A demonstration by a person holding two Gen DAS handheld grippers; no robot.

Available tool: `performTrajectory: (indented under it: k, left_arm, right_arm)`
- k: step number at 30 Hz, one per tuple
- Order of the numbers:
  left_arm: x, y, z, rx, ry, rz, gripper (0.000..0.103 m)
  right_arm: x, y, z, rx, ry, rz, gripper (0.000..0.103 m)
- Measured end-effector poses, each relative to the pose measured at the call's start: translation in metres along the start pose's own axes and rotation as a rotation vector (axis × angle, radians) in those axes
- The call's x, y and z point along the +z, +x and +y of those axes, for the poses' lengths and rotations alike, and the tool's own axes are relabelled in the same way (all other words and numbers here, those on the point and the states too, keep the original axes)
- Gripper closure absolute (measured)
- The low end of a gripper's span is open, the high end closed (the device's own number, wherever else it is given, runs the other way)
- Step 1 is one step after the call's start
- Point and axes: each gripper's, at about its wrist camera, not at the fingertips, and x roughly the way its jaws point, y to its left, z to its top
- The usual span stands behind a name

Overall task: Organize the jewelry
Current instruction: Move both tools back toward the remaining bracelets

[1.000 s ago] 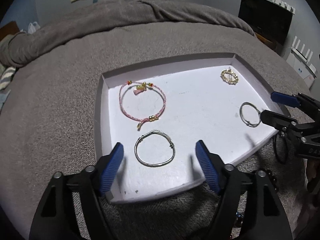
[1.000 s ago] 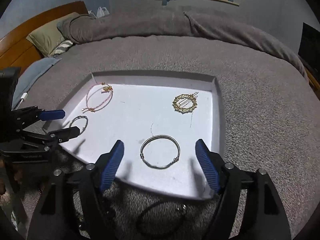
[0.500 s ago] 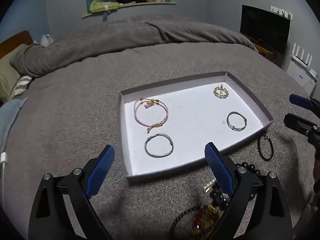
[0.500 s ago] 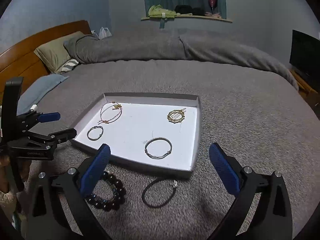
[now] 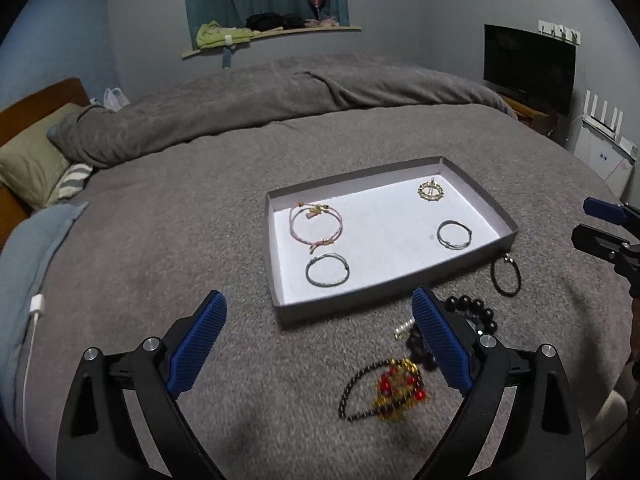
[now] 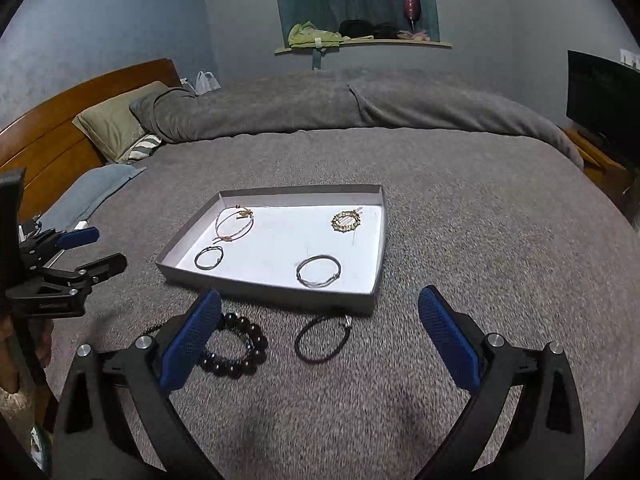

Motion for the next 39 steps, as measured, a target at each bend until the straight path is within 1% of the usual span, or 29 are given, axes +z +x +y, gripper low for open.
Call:
performTrajectory:
  k: [5,11,16,20,23,33,39]
  left_arm:
    - [-0.010,-0.012,0.001,-0.002,-0.018,-0.008,0.009]
    - [-0.027,-0.018,0.002,-0.012,-0.041,0.006,0.009]
    - [-0.043,-0.012,-0.001,-0.013,-0.028,0.046,0.009]
    - [-0.055,-0.007,-0.001,-0.018,-0.022,0.059,0.009]
    - [-0.063,0.001,-0.002,-0.014,-0.015,0.085,0.009]
    - [-0.071,0.020,0.002,0.006,-0.020,0.121,0.009]
    - [-0.071,0.025,0.004,0.006,-0.028,0.123,0.009]
  right_arm:
    - [-0.009,-0.011,0.001,-0.005,0.005,-0.003,0.006]
    - [-0.017,-0.016,0.000,-0.012,0.005,0.008,0.006]
    - [-0.024,-0.016,-0.002,-0.019,-0.003,0.024,0.006]
    - [-0.028,-0.014,-0.003,-0.022,-0.003,0.034,0.006]
    - [-0.031,-0.012,-0.005,-0.022,-0.002,0.043,0.006]
    - [-0.037,-0.002,-0.006,-0.020,-0.004,0.069,0.006]
    - [-0.041,0.005,-0.011,-0.028,0.005,0.081,0.006]
